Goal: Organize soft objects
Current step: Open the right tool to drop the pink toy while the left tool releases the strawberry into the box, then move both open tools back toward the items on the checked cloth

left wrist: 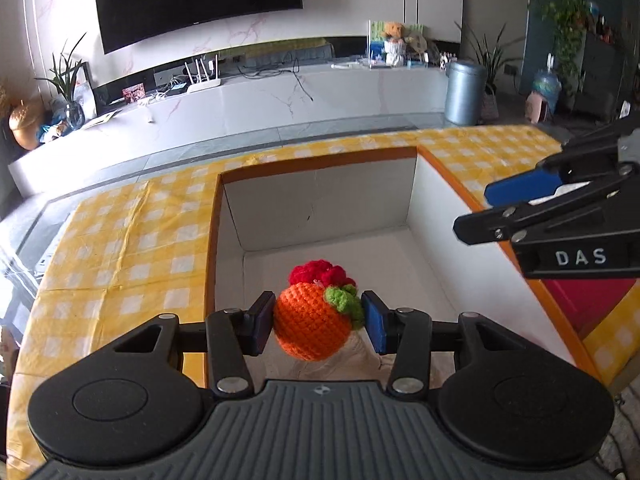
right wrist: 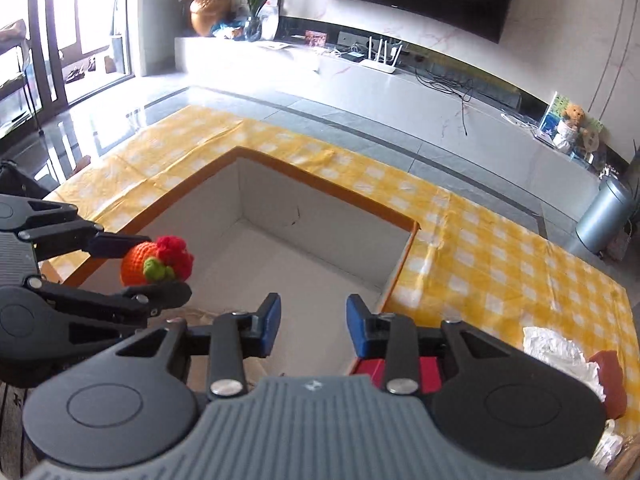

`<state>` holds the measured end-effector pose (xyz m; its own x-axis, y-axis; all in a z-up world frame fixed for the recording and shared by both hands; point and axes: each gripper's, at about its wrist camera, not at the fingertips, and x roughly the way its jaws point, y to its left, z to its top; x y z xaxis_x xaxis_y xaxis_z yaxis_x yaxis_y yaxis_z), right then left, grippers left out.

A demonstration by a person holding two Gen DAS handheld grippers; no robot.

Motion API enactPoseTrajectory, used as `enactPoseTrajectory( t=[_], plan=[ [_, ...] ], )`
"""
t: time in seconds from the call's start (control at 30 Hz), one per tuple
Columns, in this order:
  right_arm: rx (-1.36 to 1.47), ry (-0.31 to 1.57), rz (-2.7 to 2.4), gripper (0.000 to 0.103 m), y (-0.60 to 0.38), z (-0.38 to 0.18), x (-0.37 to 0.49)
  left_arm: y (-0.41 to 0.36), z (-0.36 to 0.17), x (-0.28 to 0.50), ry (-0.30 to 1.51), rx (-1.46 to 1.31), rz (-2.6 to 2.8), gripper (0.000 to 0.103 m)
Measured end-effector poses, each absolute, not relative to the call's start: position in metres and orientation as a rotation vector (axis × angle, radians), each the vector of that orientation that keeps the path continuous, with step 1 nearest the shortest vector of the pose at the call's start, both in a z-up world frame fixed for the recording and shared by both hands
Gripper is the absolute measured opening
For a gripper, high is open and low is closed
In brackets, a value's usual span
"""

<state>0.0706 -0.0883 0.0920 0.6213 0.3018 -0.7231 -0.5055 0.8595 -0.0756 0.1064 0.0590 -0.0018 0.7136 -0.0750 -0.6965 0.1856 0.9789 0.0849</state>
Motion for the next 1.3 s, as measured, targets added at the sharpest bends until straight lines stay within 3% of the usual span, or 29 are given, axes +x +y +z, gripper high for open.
enactPoseTrajectory(
  t=[0.33, 0.4, 0.47, 0.53, 0.67, 0.77, 1.03, 1.3],
  plan=[
    [-0.264, 0.696, 0.402, 0.035, -0.115, 0.073, 0.07, 0.027, -0.037, 0.119, 0.864, 0.407, -0.029, 0.054],
    [-0.257, 0.701, 0.396, 0.035, -0.118, 0.072, 0.071, 0.027, -0.034, 0.111, 0.804, 0.429, -0.056, 0.061],
    [-0.259, 0.701, 0.388, 0.038, -0.121, 0.071, 0.069, 0.029, -0.028, 0.099, 0.728, 0.408, -0.082, 0.084],
    [-0.269, 0.702, 0.387, 0.04, -0.12, 0.07, 0.068, 0.033, -0.022, 0.092, 0.674, 0.366, -0.111, 0.091],
    [-0.243, 0.72, 0.414, 0.042, -0.116, 0.069, 0.067, 0.042, -0.014, 0.091, 0.646, 0.279, -0.143, 0.091],
    [-0.229, 0.718, 0.442, 0.05, -0.109, 0.067, 0.062, 0.047, -0.004, 0.089, 0.597, 0.243, -0.113, 0.093],
    [-0.225, 0.677, 0.492, 0.049, -0.108, 0.076, 0.052, 0.067, 0.028, 0.091, 0.572, 0.02, -0.103, 0.094],
    [-0.148, 0.595, 0.439, 0.058, -0.141, 0.106, 0.043, 0.065, 0.051, 0.081, 0.532, -0.09, -0.048, 0.094]
  ],
)
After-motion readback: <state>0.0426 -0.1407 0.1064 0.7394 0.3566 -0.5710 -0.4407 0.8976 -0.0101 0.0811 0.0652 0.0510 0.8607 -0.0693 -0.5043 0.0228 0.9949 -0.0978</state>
